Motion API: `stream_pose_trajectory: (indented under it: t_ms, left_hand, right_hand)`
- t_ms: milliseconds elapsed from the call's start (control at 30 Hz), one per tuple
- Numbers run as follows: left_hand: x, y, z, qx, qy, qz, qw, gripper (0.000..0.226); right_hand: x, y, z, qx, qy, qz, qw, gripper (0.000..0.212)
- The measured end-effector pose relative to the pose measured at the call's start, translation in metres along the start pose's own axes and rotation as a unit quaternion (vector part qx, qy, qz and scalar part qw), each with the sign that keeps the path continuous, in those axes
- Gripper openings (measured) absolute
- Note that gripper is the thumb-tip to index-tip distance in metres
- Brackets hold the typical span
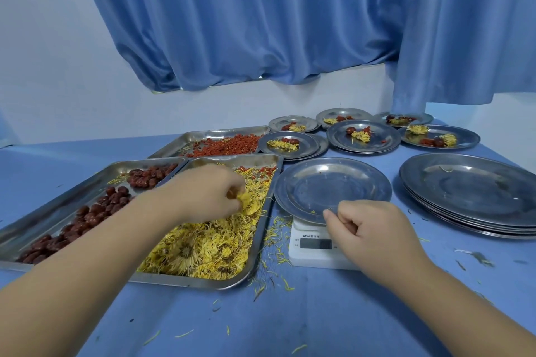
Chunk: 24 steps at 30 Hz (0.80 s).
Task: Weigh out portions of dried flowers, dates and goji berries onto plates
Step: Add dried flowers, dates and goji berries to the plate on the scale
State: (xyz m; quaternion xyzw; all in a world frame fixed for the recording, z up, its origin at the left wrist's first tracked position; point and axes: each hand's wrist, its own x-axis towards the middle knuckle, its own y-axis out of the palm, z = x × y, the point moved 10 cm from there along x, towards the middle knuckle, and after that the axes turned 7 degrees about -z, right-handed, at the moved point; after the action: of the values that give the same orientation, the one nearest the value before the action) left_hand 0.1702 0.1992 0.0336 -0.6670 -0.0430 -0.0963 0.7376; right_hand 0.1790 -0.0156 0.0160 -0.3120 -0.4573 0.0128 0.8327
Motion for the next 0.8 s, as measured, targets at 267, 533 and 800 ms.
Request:
stream_pose_trajectory:
  t_ms: [267,533,800]
  left_hand:
    - [0.008,-0.012,0.024,-0.106,-0.076,-0.025,0.991,0.018]
    - [0.014,0.036,0.022,0.061,-0.063,0.083,0.993,0.026]
    - [0.014,0.014,0.025,0.006,-0.059,0.033,0.998,0.009]
  right_hand:
    - [0.0,0.003,0.002,0.004,-0.001,0.005,1.0,0.056]
    - [0.001,0.003,0.001,0.007,-0.01,0.011,1.0,0.057]
    - [-0.001,0.003,0.0,0.005,0.0,0.012,1.0,0.055]
